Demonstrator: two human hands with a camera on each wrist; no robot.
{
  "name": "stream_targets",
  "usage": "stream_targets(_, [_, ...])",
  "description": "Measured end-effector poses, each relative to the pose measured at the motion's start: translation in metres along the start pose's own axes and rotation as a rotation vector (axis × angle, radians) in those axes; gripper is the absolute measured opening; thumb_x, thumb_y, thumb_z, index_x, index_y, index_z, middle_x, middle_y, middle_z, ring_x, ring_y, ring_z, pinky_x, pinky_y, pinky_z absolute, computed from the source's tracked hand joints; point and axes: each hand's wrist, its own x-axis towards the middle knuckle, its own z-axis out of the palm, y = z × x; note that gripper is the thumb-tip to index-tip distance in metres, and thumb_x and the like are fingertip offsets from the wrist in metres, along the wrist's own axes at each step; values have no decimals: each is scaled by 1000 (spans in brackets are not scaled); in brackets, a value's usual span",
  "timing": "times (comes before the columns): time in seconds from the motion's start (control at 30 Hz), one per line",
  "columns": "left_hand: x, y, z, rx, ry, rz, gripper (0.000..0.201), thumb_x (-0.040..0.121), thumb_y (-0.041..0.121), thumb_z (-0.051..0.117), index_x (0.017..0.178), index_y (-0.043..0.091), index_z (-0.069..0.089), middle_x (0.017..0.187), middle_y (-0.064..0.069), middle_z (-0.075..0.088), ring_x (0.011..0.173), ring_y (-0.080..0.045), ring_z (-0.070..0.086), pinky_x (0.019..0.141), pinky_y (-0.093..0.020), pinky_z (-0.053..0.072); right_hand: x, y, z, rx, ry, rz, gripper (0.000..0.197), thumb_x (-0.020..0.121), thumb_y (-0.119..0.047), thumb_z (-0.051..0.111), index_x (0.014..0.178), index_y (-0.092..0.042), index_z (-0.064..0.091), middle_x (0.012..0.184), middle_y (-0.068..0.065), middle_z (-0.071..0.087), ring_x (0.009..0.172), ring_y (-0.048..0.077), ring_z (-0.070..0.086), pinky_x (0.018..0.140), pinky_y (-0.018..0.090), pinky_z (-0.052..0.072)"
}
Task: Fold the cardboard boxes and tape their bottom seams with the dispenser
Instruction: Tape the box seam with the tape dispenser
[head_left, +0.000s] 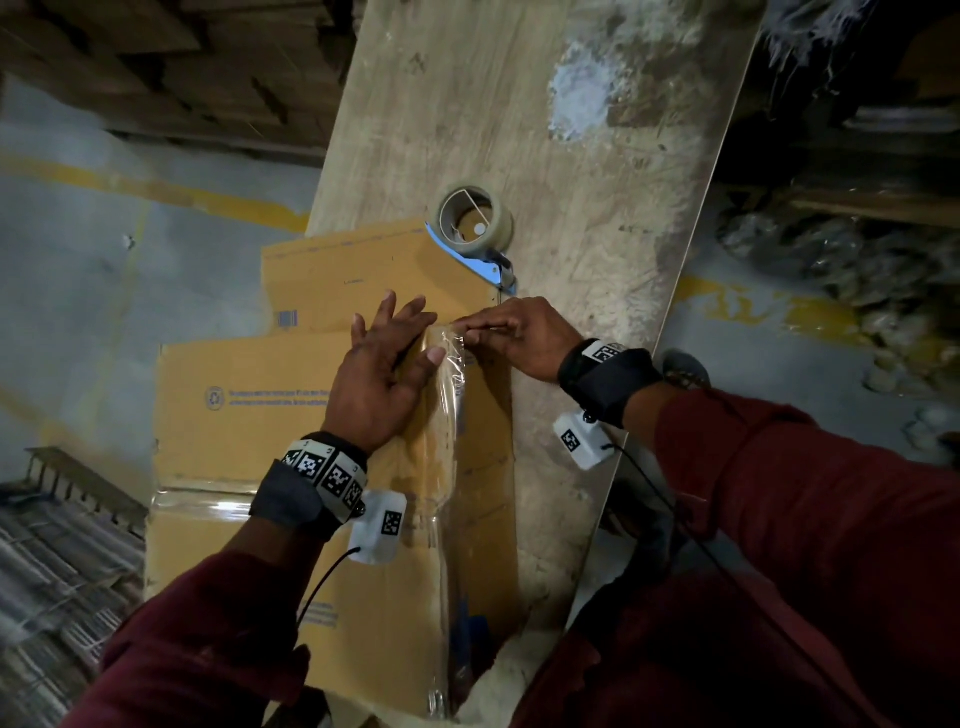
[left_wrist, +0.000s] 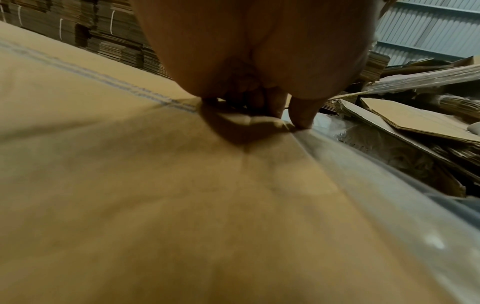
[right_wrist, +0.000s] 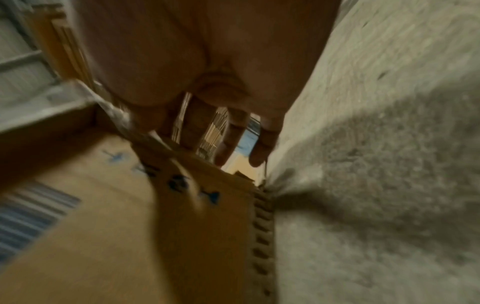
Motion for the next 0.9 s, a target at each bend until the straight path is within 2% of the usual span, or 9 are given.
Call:
stream_targets(0.1, [-1, 0, 0, -3, -2, -6, 54, 101, 49, 52, 146, 20, 58, 161, 4, 43, 158, -11, 14, 129, -45, -2, -4, -13, -6, 176, -85, 140, 34, 102, -48, 56, 123, -28, 74, 122, -8, 73, 115, 2, 65, 106, 29, 49])
stream_targets(0.17, [-2, 0, 2, -6, 0, -6, 55, 101, 49, 52, 148, 20, 56, 161, 5, 42, 158, -11, 13, 128, -42, -3, -4, -20, -4, 350, -107, 147, 41, 100, -51, 56, 129, -26, 70, 129, -8, 70, 123, 4, 61, 112, 34, 44])
stream_targets(0.27, [-2, -1, 2, -5, -4, -7, 57, 102, 49, 51, 151, 21, 53, 163, 5, 40, 159, -11, 12, 128, -38, -5, 4, -22, 3, 348, -82, 56, 40, 92, -41, 73, 127, -22, 72, 126, -8, 71, 121, 5, 63, 109, 36, 48])
stream_targets(0.37, [-2, 1, 0, -8, -16, -15, 57, 101, 49, 53, 151, 21, 53, 163, 4, 39, 158, -11, 12, 127, -36, -4, 11, -14, 5, 384, -64, 60, 40, 84, -21, 84, 122, -14, 74, 120, -5, 74, 114, 7, 67, 103, 29, 52])
stream_targets(0.43, [-1, 2, -1, -3, -21, -19, 58, 101, 49, 53, 151, 21, 52, 163, 4, 39, 158, -10, 12, 127, -34, -4, 16, -9, 6, 415, -70, 71, 44, 79, -14, 86, 121, -11, 73, 116, -5, 75, 111, 8, 69, 98, 24, 52])
stream_targets(0.57, [-3, -1, -3, -10, -31, -23, 64, 100, 51, 54, 154, 18, 48, 165, 4, 34, 158, -8, 10, 127, -33, -4, 23, -9, 7, 363, -98, 43, 52, 75, -13, 90, 123, -15, 72, 109, -2, 77, 103, 7, 72, 91, 19, 52])
stream_targets(0.7, [-4, 1, -6, 44, -97, -3, 86, 89, 56, 67, 160, 17, 37, 168, 5, 26, 159, -7, 5, 129, -39, -5, 22, -16, 1, 249, -117, -27, 51, 80, -15, 87, 127, -21, 69, 105, -3, 77, 100, 2, 72, 93, 19, 54])
stream_targets(0.8, [-5, 8, -1, 121, -84, -23, 93, 85, 53, 70, 161, 15, 33, 170, -2, 23, 160, -16, 3, 129, -45, -3, 16, -18, 6, 200, -61, -67, 49, 83, -12, 83, 130, -15, 69, 106, -2, 76, 100, 1, 72, 92, 21, 55])
stream_targets(0.9, [-11, 18, 12, 181, -27, -64, 94, 84, 47, 61, 162, 6, 27, 171, -13, 16, 160, -27, 1, 129, -47, -1, 19, -25, 4, 149, -101, -43, 51, 81, -10, 83, 129, -21, 69, 102, -7, 76, 99, -3, 70, 92, 19, 55])
